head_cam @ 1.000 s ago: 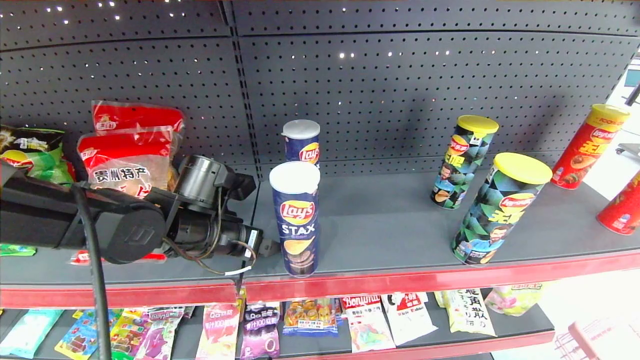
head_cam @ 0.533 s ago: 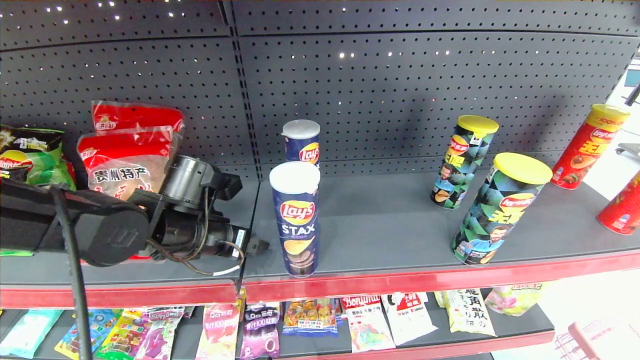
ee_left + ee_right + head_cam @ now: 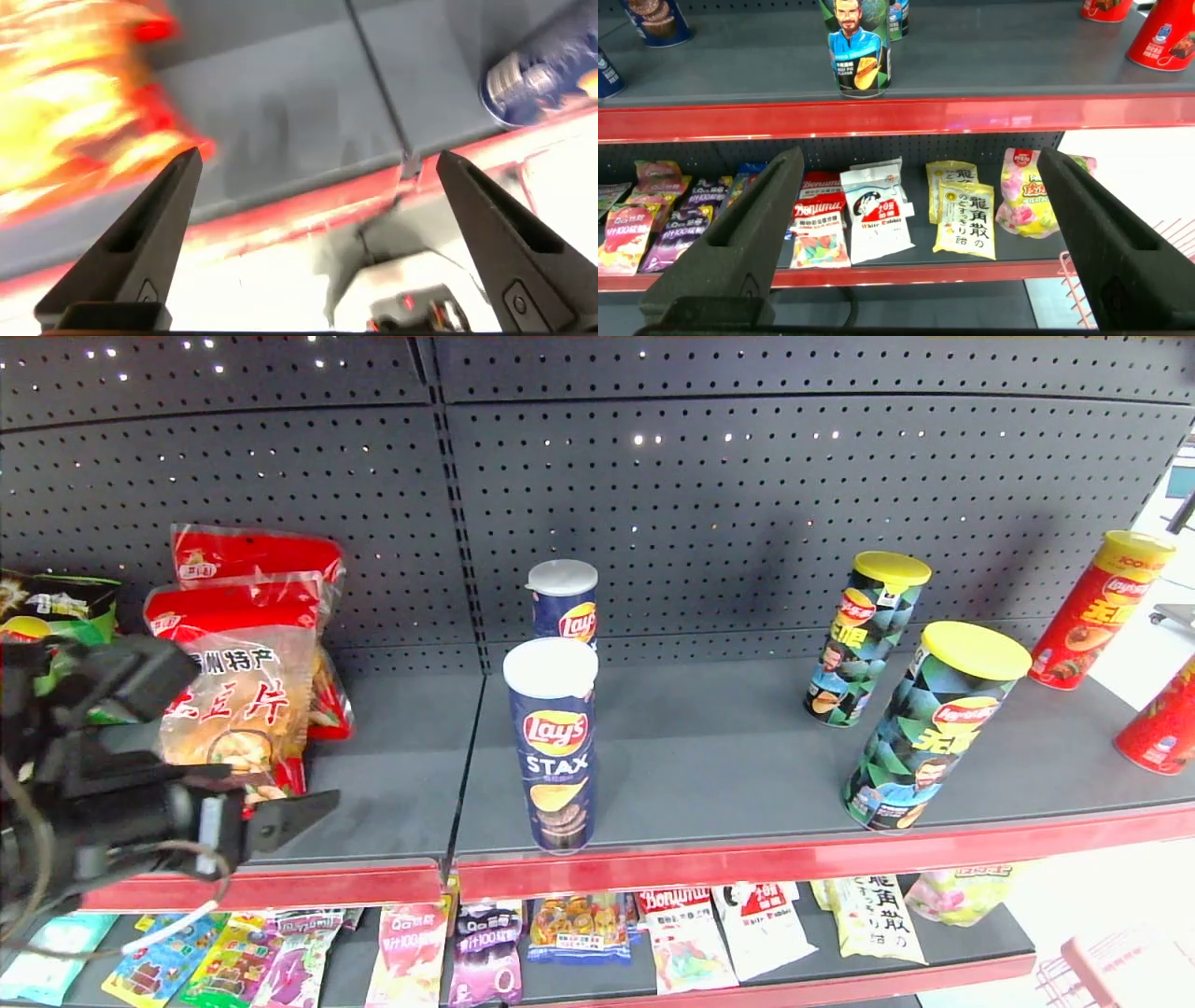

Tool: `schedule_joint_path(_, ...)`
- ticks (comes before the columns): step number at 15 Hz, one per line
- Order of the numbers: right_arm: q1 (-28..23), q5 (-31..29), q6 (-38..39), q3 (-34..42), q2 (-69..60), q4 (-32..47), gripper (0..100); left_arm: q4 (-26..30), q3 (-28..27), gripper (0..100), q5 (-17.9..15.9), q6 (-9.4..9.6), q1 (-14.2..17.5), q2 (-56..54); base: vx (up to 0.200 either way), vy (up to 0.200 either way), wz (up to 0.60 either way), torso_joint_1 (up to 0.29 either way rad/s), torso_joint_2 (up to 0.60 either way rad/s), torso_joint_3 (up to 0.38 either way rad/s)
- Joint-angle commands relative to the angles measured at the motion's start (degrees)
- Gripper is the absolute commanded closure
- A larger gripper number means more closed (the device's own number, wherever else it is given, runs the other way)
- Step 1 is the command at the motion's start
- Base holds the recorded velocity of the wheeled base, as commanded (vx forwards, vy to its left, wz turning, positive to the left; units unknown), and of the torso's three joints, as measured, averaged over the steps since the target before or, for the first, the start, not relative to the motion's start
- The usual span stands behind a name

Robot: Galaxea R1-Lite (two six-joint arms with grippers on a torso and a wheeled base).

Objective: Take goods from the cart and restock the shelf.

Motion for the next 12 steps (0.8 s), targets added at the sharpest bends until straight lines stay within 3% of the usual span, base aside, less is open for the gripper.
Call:
schedule_joint_path(1,-0.01,0.03,-0.01,0.01,0.09,-0.02,0,8.19,11.08,0,-0.28,2.19,8.90,-32.67,0.000,0.000,0.00,0.000,0.00,0.000)
schedule_joint_path(3,-0.01,0.03,-0.01,0.01,0.09,0.07,0,21.90,10.47,0,1.57,2.10,14.70,-48.31,0.000,0.000,0.00,0.000,0.00,0.000)
schedule_joint_path(5,-0.01,0.03,-0.01,0.01,0.09,-0.02,0,34.21,10.11,0,1.66,2.19,15.49,-61.41,0.000,0.000,0.00,0.000,0.00,0.000)
schedule_joint_path(6,-0.01,0.03,-0.01,0.01,0.00,-0.02,0,36.05,11.34,0,2.36,0.69,15.49,-64.75,0.000,0.000,0.00,0.000,0.00,0.000)
schedule_joint_path(7,-0.01,0.03,-0.01,0.01,0.00,0.07,0,34.12,11.78,0,2.36,-2.03,15.49,-64.40,0.000,0.000,0.00,0.000,0.00,0.000)
schedule_joint_path(8,-0.01,0.03,-0.01,0.01,0.00,0.07,0,23.13,16.27,0,0.96,-6.51,15.49,-64.40,0.000,0.000,0.00,0.000,0.00,0.000)
schedule_joint_path(9,-0.01,0.03,-0.01,0.01,0.00,-0.02,0,15.84,21.28,0,0.08,-5.46,14.35,-65.01,0.000,0.000,0.00,0.000,0.00,0.000)
schedule_joint_path(10,-0.01,0.03,-0.01,0.01,0.00,-0.02,0,12.23,24.35,0,0.16,-3.53,13.03,-66.33,0.000,0.000,0.00,0.000,0.00,0.000)
schedule_joint_path(11,-0.01,0.03,-0.01,0.01,0.00,0.07,0,4.50,34.46,0,1.39,2.63,11.80,-69.23,0.000,0.000,0.00,0.000,0.00,0.000)
schedule_joint_path(12,-0.01,0.03,-0.01,0.01,0.00,-0.02,0,-1.39,36.30,0,2.71,2.71,11.80,-69.23,0.000,0.000,0.00,0.000,0.00,0.000)
